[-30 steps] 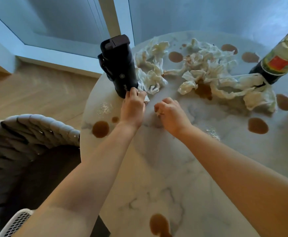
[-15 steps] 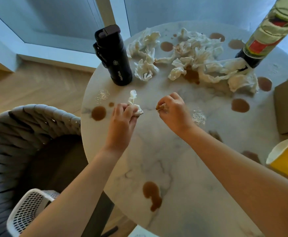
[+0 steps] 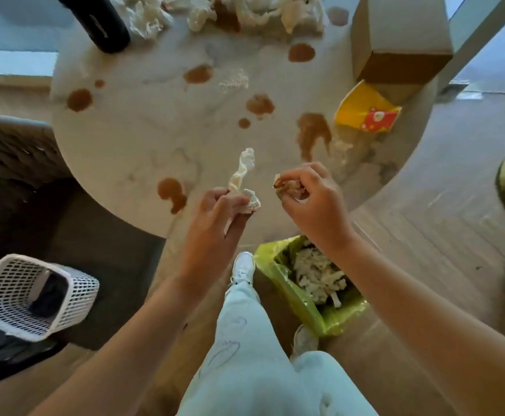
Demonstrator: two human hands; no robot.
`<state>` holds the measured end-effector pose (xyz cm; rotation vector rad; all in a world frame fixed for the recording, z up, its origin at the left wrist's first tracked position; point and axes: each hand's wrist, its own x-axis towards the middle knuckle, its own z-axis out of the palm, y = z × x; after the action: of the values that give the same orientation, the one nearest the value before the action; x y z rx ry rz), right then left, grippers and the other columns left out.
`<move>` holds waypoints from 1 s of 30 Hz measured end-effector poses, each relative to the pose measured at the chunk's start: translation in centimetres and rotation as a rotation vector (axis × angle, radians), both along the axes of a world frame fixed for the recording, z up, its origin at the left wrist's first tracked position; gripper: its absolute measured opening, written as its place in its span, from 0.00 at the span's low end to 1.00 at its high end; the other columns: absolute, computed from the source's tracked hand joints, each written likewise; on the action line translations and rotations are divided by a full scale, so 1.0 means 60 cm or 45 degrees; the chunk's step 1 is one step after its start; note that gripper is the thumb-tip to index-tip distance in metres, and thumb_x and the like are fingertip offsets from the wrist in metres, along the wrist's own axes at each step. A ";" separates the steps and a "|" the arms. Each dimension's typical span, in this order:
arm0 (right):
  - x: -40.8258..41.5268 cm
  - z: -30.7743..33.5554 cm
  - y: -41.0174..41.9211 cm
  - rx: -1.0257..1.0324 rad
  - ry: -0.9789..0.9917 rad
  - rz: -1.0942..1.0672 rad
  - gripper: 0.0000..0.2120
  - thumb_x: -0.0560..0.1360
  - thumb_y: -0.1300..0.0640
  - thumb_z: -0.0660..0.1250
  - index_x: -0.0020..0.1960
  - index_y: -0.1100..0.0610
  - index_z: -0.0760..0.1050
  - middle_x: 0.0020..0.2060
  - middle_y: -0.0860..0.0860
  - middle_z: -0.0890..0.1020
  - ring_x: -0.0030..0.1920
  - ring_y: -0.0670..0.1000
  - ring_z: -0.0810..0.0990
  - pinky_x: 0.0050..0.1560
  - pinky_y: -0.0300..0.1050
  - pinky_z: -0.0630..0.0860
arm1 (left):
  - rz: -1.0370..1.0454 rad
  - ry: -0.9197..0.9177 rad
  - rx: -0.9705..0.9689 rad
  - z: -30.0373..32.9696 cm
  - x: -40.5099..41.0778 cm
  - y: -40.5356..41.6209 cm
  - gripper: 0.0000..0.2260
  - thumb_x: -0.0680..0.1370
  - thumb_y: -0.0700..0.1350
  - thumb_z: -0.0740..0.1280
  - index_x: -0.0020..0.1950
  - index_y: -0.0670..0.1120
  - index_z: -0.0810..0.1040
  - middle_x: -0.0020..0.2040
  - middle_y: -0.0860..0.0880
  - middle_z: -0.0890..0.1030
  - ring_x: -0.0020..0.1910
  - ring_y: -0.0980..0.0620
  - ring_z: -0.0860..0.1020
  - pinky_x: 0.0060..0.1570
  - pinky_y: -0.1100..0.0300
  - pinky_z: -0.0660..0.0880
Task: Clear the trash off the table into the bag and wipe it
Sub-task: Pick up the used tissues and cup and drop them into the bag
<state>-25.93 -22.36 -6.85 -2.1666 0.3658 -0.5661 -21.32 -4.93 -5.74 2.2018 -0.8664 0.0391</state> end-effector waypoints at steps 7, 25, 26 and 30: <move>-0.312 -0.100 -0.011 0.072 0.182 -0.240 0.09 0.69 0.64 0.72 0.49 0.64 0.79 0.45 0.56 0.78 0.45 0.49 0.77 0.50 0.30 0.73 | -0.512 0.151 0.168 -0.095 -0.233 -0.056 0.06 0.77 0.42 0.65 0.53 0.43 0.74 0.49 0.42 0.77 0.47 0.48 0.75 0.49 0.62 0.74; -0.404 -0.491 -0.040 0.764 1.325 -0.584 0.30 0.74 0.71 0.54 0.74 0.55 0.57 0.72 0.54 0.60 0.68 0.56 0.64 0.62 0.50 0.70 | -0.587 0.655 0.799 -0.533 -0.229 -0.187 0.15 0.75 0.32 0.60 0.61 0.39 0.75 0.60 0.41 0.76 0.62 0.46 0.72 0.59 0.65 0.63; -0.408 -0.482 -0.039 0.780 1.304 -0.596 0.29 0.74 0.71 0.54 0.74 0.54 0.58 0.71 0.54 0.61 0.68 0.56 0.65 0.62 0.52 0.71 | -0.587 0.667 0.814 -0.524 -0.231 -0.179 0.15 0.75 0.32 0.60 0.61 0.39 0.75 0.60 0.41 0.75 0.62 0.46 0.72 0.60 0.65 0.63; -0.415 -0.429 -0.033 0.757 1.228 -0.596 0.25 0.76 0.67 0.55 0.71 0.55 0.62 0.68 0.55 0.66 0.63 0.57 0.70 0.60 0.53 0.72 | -0.614 0.674 0.831 -0.460 -0.237 -0.151 0.14 0.76 0.33 0.61 0.60 0.39 0.75 0.59 0.41 0.76 0.61 0.47 0.72 0.59 0.64 0.65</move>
<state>-50.85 -24.37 -32.56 -1.6169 1.3810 0.3787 -35.54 -14.01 -33.35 2.3112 -1.1705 -1.1455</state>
